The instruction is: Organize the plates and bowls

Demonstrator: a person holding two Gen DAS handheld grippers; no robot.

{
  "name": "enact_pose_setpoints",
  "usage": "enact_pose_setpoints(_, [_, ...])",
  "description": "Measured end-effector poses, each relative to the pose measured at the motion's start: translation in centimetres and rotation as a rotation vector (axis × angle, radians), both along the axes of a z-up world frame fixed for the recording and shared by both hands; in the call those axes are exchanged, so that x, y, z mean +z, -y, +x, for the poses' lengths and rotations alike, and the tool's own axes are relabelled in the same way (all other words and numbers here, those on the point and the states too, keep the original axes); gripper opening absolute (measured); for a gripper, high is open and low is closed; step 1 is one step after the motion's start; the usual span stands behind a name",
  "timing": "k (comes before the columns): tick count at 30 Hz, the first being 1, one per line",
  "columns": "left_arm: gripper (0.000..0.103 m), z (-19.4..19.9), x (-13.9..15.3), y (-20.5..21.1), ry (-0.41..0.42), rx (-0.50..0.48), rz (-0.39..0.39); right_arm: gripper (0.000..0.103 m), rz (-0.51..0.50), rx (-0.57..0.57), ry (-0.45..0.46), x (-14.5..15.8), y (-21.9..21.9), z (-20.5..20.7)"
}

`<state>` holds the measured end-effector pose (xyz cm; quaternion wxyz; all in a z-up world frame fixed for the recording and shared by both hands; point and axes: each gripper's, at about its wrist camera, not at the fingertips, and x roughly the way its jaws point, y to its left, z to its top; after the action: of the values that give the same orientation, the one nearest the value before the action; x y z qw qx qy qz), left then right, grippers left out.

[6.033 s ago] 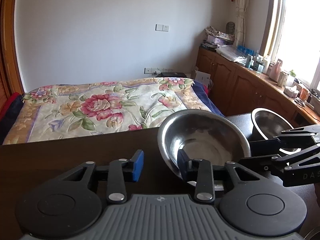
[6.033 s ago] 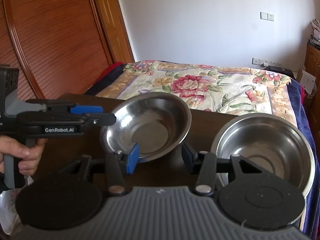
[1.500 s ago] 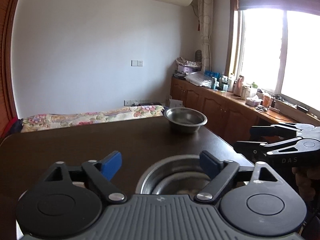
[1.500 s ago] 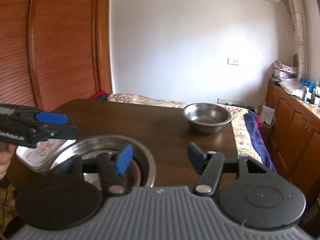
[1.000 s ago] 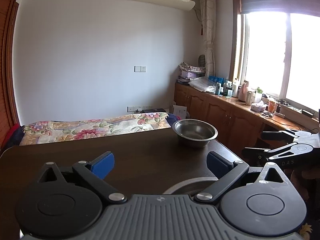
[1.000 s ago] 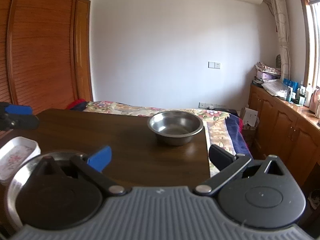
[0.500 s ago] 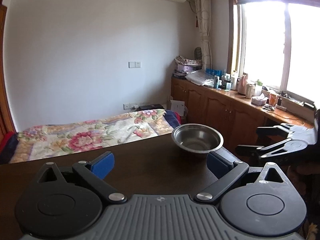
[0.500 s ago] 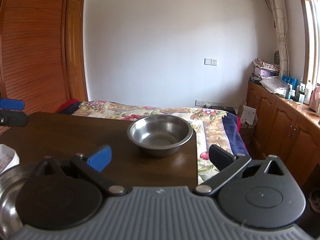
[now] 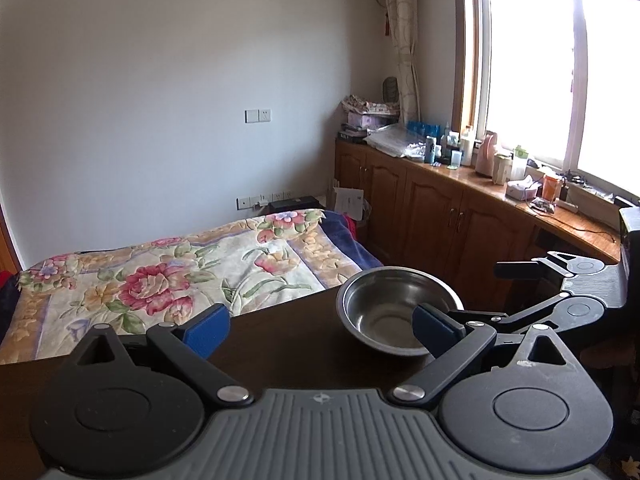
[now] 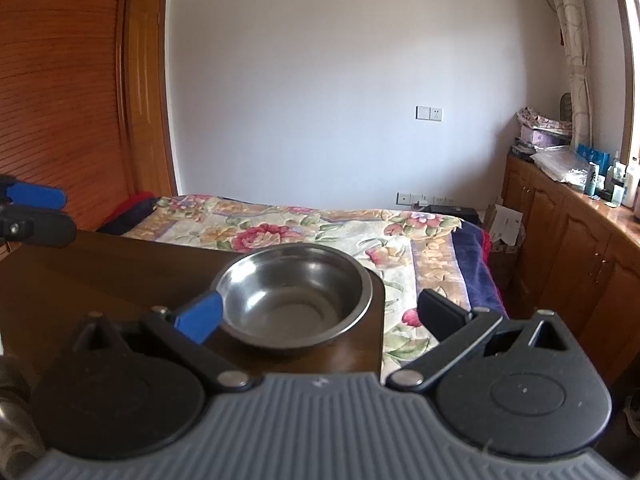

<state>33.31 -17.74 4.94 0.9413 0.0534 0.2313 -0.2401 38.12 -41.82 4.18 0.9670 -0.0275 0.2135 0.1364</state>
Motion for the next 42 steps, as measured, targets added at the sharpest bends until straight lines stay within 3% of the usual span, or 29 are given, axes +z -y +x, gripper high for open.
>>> enact_pose_setpoints(6, [0.103, 2.5, -1.5, 1.4, -0.057, -0.008, 0.022, 0.102, -0.002, 0.01, -0.027, -0.4, 0.5, 1.6])
enact_pose_setpoints(8, [0.103, 3.2, -1.9, 1.9, -0.074, -0.011, 0.031, 0.091, -0.006, 0.014, -0.041, -0.5, 0.7, 2.1])
enact_pose_setpoints(14, [0.089, 5.0, -3.0, 3.3, -0.127, -0.032, 0.056, 0.078, 0.001, 0.037, -0.073, -0.9, 0.7, 2.5])
enact_pose_setpoints(22, [0.084, 6.0, -3.8, 4.7, -0.165, -0.053, 0.081, 0.064, 0.029, 0.054, -0.097, -1.2, 0.6, 2.5])
enact_pose_setpoints(38, [0.083, 7.2, -4.1, 5.7, -0.17, -0.054, 0.134, 0.056, 0.065, 0.06, -0.121, -1.4, 1.0, 3.3])
enact_pose_setpoints(39, [0.08, 7.3, -4.3, 5.8, -0.173, -0.056, 0.138, 0.055, 0.065, 0.059, -0.121, -1.5, 0.9, 3.3])
enact_pose_setpoints(40, [0.067, 7.4, -4.3, 5.9, -0.177, -0.062, 0.146, 0.053, 0.064, 0.058, -0.122, -1.5, 0.9, 3.3])
enact_pose_setpoints(42, [0.053, 7.5, -4.4, 6.0, -0.188, -0.07, 0.163, 0.05, 0.063, 0.056, -0.127, -1.6, 0.9, 3.5])
